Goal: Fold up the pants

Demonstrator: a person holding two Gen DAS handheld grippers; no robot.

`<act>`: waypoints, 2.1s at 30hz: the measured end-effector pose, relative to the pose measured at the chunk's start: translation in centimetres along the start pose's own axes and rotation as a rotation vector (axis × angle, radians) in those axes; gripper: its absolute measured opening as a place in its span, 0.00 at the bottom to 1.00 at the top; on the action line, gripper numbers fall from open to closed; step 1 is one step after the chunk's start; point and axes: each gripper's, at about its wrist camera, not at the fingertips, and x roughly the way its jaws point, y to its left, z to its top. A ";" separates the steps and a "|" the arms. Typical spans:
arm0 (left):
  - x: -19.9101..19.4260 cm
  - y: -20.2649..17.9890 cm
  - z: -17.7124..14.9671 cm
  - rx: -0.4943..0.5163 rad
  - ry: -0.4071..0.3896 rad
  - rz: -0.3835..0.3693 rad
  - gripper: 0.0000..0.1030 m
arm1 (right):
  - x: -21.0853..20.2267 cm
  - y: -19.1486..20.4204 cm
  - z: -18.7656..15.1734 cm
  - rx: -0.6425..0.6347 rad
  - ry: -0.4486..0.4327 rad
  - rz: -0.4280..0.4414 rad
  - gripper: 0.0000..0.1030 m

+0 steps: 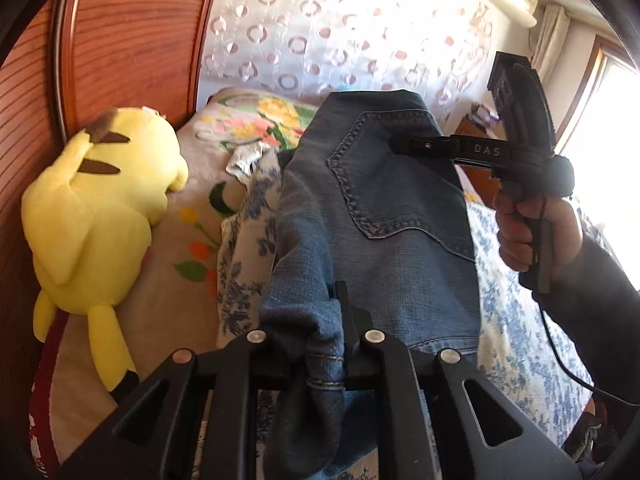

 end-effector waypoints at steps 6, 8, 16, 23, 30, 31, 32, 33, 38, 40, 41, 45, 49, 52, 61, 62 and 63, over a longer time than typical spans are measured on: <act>-0.6 -1.1 -0.3 0.011 -0.003 0.022 0.19 | -0.3 -2.4 -1.3 0.060 0.035 -0.037 0.51; -0.9 -1.0 -0.3 0.004 -0.010 0.022 0.20 | -1.0 -2.4 -1.3 0.062 0.023 -0.048 0.53; -1.6 -1.3 -1.5 0.052 -0.026 0.070 0.19 | -3.6 -1.0 0.0 -0.029 -0.055 -0.203 0.60; -1.8 -1.0 -2.0 0.052 -0.022 0.082 0.19 | -4.4 0.5 0.2 -0.078 -0.107 -0.125 0.47; -1.8 -0.8 -2.2 0.042 -0.024 0.077 0.20 | -1.0 2.2 -1.1 -0.187 -0.059 -0.182 0.31; -1.8 -0.8 -2.2 0.043 -0.025 0.077 0.20 | 0.3 1.4 -1.1 -0.160 -0.027 -0.194 0.31; -1.8 -0.9 -2.3 0.045 -0.026 0.079 0.20 | 1.0 0.8 -1.2 -0.143 -0.012 -0.191 0.31; -1.8 -1.0 -2.3 0.045 -0.025 0.080 0.20 | 1.8 0.1 -1.4 -0.124 0.006 -0.187 0.31; -2.4 -1.2 -1.9 0.035 -0.031 0.069 0.23 | 2.0 -1.1 -2.3 -0.061 0.001 -0.163 0.32; -2.8 -1.2 -1.8 0.036 -0.039 0.070 0.27 | 1.2 -1.0 -2.3 -0.054 -0.013 -0.169 0.32; -3.1 -1.3 -1.7 0.041 -0.046 0.078 0.28 | 0.7 -0.8 -2.2 -0.059 -0.022 -0.171 0.32; -4.3 -2.2 -1.5 0.077 -0.067 0.112 0.38 | -1.3 0.7 -2.6 -0.083 -0.043 -0.153 0.32; -5.8 -2.9 -1.4 0.104 -0.100 0.136 0.44 | -2.8 2.5 -4.2 -0.105 -0.050 -0.123 0.32; -7.0 -3.7 -1.2 0.126 -0.126 0.150 0.53 | -3.2 3.8 -5.8 -0.120 -0.036 -0.125 0.32; -7.1 -5.9 -1.5 0.164 -0.135 0.130 0.63 | -3.8 5.7 -8.7 -0.123 -0.028 -0.129 0.33; -6.8 -6.0 -1.5 0.166 -0.129 0.131 0.63 | -3.9 5.7 -8.8 -0.119 -0.030 -0.127 0.33; -6.6 -6.2 -1.7 0.168 -0.123 0.134 0.62 | -3.9 5.7 -8.9 -0.113 -0.029 -0.121 0.33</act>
